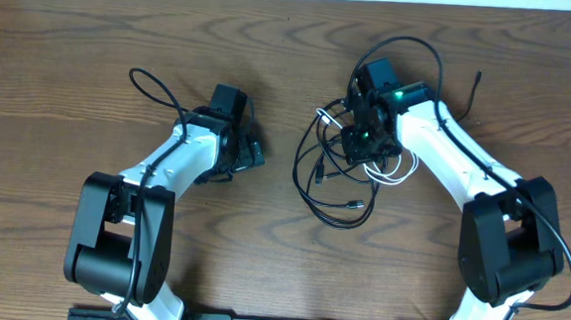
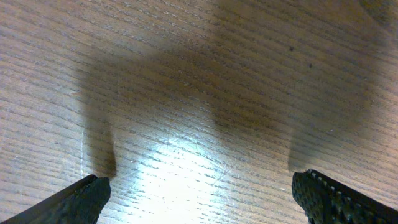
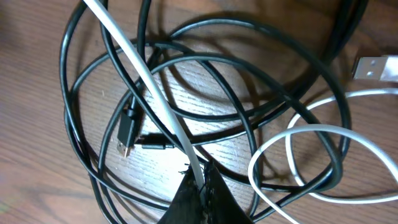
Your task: Untangle cables
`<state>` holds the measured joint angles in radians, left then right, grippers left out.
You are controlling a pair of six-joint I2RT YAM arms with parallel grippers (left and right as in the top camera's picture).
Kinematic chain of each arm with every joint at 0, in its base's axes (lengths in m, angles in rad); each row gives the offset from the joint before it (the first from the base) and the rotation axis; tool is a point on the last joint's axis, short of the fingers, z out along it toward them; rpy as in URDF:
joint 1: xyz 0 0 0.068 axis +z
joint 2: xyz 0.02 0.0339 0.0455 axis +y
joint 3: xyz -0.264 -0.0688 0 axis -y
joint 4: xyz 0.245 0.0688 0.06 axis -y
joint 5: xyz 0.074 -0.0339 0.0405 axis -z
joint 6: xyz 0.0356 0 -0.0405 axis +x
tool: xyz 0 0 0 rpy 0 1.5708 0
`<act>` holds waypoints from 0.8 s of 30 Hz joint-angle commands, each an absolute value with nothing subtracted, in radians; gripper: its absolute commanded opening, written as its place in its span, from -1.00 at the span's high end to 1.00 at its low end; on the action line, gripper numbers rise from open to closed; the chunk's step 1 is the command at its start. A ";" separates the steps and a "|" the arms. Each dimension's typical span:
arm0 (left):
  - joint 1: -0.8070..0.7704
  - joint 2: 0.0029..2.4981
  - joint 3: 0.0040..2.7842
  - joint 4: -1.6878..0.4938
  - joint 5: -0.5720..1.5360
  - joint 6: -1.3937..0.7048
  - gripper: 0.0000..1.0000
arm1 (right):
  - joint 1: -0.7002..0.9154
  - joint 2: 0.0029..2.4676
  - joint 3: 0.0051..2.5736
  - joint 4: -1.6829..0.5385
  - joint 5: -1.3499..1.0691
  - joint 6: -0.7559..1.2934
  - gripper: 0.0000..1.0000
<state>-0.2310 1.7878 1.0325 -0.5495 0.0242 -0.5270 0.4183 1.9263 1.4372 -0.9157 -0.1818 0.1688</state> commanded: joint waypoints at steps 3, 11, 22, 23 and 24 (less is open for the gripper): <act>-0.233 1.792 1.049 -0.553 0.018 -0.529 -0.99 | 0.394 1.823 1.583 -0.935 -0.103 0.171 0.98; -0.233 1.792 1.049 -0.553 0.018 -0.529 -0.99 | 0.244 1.643 1.702 -0.955 -0.100 0.167 0.98; -0.233 1.792 1.049 -0.553 0.018 -0.529 -0.99 | 0.086 1.604 1.699 -1.188 -0.218 0.066 0.98; -0.233 1.792 1.049 -0.553 0.018 -0.529 -1.00 | 0.086 1.608 1.699 -1.195 -0.175 0.089 0.98; -0.233 1.792 1.049 -0.553 0.018 -0.529 -1.00 | 0.086 1.611 1.699 -1.201 -0.102 0.129 0.98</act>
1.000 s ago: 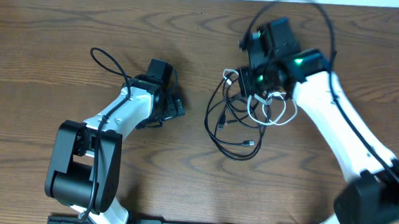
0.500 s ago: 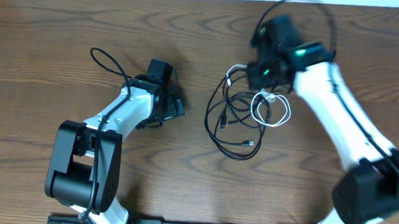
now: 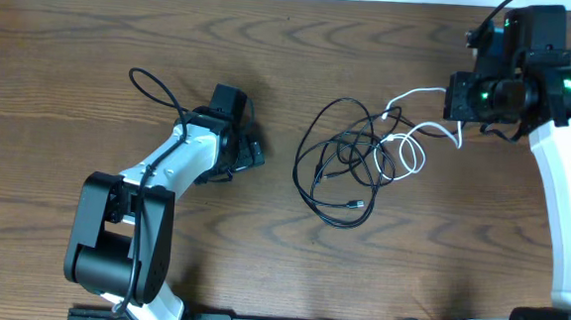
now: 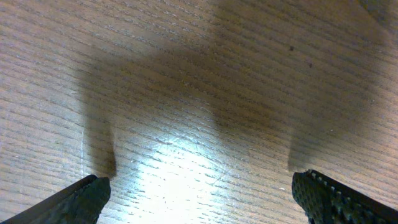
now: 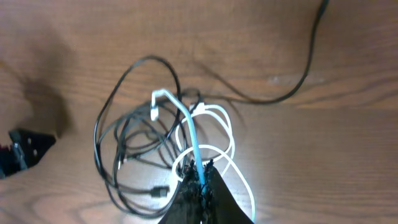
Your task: Untangle cables
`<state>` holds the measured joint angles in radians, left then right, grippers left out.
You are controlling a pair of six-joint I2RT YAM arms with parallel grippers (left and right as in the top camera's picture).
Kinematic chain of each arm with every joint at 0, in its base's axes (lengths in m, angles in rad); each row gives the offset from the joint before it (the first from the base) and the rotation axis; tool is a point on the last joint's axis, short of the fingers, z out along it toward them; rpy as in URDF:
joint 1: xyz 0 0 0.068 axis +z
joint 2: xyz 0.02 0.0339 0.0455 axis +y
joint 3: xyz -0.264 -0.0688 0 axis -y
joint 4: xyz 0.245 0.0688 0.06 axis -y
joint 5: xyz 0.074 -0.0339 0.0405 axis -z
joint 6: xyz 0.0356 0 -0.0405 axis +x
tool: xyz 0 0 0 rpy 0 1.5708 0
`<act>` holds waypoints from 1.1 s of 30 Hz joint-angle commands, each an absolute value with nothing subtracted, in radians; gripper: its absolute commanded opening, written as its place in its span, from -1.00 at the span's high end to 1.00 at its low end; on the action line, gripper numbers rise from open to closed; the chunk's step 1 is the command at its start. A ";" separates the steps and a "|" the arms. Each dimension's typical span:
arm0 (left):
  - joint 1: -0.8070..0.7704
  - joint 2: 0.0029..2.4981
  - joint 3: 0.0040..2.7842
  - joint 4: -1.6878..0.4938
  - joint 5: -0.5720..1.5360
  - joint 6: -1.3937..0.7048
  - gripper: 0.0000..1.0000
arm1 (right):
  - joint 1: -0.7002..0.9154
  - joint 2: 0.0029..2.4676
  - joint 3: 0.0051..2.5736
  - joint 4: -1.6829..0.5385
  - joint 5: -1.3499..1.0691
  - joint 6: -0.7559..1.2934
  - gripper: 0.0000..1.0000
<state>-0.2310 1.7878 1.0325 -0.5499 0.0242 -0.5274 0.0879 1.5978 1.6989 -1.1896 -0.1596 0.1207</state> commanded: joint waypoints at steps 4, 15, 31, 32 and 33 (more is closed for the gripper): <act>-0.233 1.792 1.049 -0.553 0.018 -0.529 -1.00 | 0.086 1.616 1.699 -1.211 0.056 0.250 0.98; -0.233 1.792 1.049 -0.553 0.018 -0.529 -1.00 | 0.187 1.635 1.524 -0.768 -0.420 0.029 0.97; -0.233 1.792 1.049 -0.553 0.018 -0.529 -1.00 | 0.389 1.948 1.331 -0.153 -0.224 0.015 0.98; -0.233 1.792 1.049 -0.553 0.018 -0.529 -1.00 | 0.390 1.939 1.332 -0.128 -0.235 0.023 0.98; -0.233 1.792 1.049 -0.553 0.018 -0.529 -0.99 | 0.390 1.933 1.334 -0.102 -0.254 0.029 0.98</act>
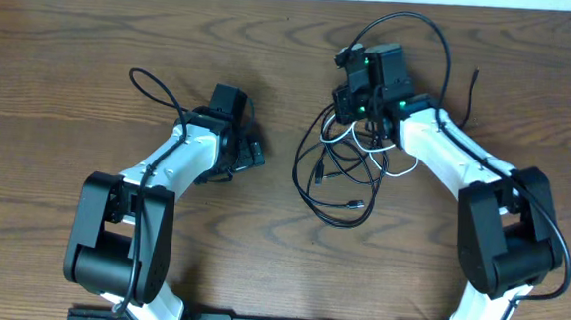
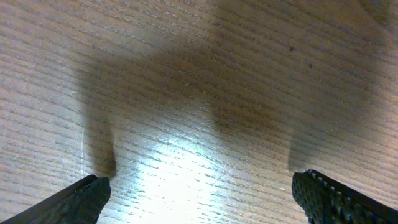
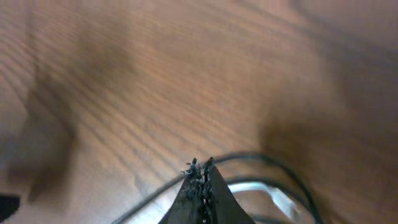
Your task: Untangle cables
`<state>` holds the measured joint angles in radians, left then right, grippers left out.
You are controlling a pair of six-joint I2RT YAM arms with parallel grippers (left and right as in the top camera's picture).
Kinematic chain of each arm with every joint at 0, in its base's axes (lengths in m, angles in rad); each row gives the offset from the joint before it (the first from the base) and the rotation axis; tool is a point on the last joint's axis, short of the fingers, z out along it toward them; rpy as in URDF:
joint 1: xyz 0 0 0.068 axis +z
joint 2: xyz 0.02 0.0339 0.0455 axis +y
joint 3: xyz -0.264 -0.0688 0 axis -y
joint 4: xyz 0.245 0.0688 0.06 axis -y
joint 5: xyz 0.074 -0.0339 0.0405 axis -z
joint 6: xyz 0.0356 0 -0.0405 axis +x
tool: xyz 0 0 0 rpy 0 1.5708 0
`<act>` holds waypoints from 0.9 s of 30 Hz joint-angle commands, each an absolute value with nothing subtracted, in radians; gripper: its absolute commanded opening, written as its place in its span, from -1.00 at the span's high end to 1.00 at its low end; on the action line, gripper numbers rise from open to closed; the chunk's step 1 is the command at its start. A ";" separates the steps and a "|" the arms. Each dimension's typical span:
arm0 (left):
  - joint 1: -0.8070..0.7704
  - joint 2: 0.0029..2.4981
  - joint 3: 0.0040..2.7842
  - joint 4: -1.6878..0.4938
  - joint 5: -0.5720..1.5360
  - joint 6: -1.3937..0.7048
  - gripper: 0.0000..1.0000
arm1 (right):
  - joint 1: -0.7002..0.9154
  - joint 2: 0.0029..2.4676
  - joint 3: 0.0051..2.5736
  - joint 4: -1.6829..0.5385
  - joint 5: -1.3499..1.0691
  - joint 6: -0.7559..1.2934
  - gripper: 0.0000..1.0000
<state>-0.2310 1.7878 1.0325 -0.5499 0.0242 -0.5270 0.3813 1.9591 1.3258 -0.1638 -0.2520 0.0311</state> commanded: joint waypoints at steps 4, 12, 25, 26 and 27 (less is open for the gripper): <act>-0.233 1.792 1.049 -0.553 0.018 -0.529 -1.00 | 0.390 1.898 1.343 -0.081 -0.304 0.028 0.98; -0.233 1.792 1.049 -0.553 0.018 -0.529 -1.00 | 0.386 1.755 1.343 -0.265 -0.255 0.081 0.12; -0.233 1.792 1.049 -0.553 0.018 -0.529 -1.00 | 0.408 1.559 1.325 -0.765 -0.160 0.556 -0.19; -0.233 1.792 1.049 -0.553 0.018 -0.529 -1.00 | 0.419 1.568 1.317 -0.775 -0.160 0.557 -0.25; -0.233 1.792 1.049 -0.553 0.018 -0.529 -1.00 | 0.429 1.578 1.311 -0.775 -0.160 0.558 -0.35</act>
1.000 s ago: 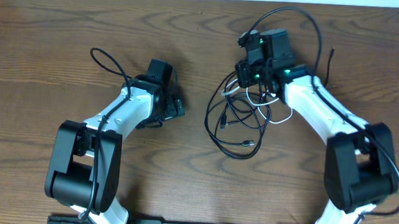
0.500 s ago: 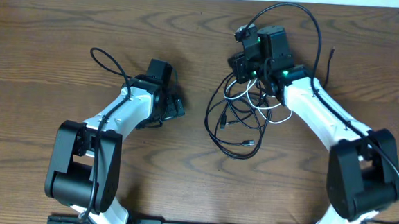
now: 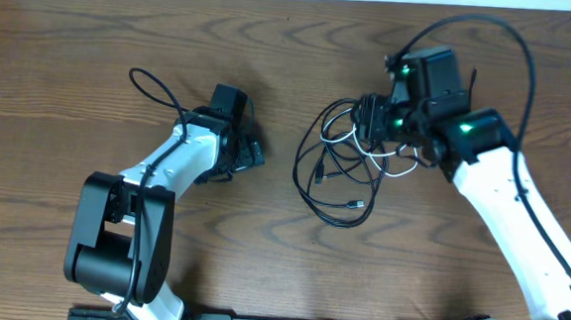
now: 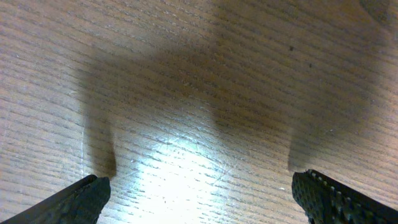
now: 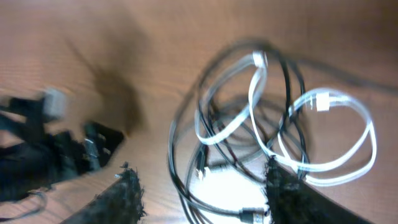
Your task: Untangle cables
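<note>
A tangle of black cables (image 3: 336,178) lies at the table's middle, with a white cable (image 3: 396,165) looped through its right side. My right gripper (image 3: 370,119) hovers over the tangle's upper part. It stands open (image 5: 205,199), with black loops (image 5: 186,149) and white loops (image 5: 323,134) on the wood below its fingers and nothing gripped. My left gripper (image 3: 249,150) rests left of the tangle, apart from it. It is open (image 4: 202,199) over bare wood.
The wooden table (image 3: 54,215) ends at a white strip along the back. A short stretch of separate black cable (image 3: 472,78) shows behind my right wrist. My left arm (image 5: 50,137) appears at the left of the right wrist view.
My right gripper was shut over the tangle's top left. Now it is open and sits slightly further right above the tangle. The left arm has not moved.
My right gripper was first shut on the white cable inside the tangle. It then held that cable far out to the back right. Later it was back over the tangle, still shut. Now it is open and the white cable lies looped on the tangle's right.
</note>
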`<state>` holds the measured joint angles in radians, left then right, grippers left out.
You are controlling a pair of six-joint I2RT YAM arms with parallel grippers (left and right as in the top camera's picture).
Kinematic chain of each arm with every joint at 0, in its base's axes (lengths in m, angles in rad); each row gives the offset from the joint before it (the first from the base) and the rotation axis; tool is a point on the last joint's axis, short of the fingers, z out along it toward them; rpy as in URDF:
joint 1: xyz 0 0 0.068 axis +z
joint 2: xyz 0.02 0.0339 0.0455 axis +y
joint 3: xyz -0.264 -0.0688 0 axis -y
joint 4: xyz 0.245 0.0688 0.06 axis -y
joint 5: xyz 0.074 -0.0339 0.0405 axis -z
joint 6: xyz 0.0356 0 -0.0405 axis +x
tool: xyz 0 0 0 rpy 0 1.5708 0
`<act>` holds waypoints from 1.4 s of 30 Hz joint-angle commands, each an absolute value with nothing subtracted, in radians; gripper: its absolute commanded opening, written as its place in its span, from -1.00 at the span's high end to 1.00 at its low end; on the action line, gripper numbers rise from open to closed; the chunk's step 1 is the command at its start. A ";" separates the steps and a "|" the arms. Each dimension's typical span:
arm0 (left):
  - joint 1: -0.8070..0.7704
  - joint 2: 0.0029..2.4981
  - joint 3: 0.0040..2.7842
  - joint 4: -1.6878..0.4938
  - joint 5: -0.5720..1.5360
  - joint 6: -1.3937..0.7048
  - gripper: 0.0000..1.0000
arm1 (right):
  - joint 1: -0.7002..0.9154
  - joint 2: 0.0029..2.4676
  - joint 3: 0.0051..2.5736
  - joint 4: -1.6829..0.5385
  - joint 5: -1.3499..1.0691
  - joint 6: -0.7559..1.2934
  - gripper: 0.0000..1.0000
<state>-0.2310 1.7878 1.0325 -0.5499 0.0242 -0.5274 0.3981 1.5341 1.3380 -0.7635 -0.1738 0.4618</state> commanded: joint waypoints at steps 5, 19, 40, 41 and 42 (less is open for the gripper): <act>-0.233 1.792 1.049 -0.553 0.018 -0.529 -1.00 | 0.492 1.659 1.308 -0.758 -0.147 0.596 -0.68; -0.233 1.792 1.049 -0.553 0.018 -0.529 -1.00 | 0.545 1.948 1.308 -0.494 -0.062 0.659 0.07; -0.233 1.792 1.049 -0.553 0.018 -0.529 -1.00 | 0.480 1.628 1.309 -0.430 -0.534 0.374 0.98; -0.233 1.792 1.049 -0.553 0.018 -0.529 -0.99 | 0.480 1.636 1.308 -0.468 -0.458 0.404 0.98; -0.233 1.792 1.049 -0.553 0.018 -0.529 -1.00 | 0.480 1.642 1.307 -0.495 -0.406 0.414 0.98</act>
<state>-0.2310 1.7878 1.0325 -0.5495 0.0242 -0.5274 0.4908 1.6199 1.3098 -0.4294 -0.5224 0.3950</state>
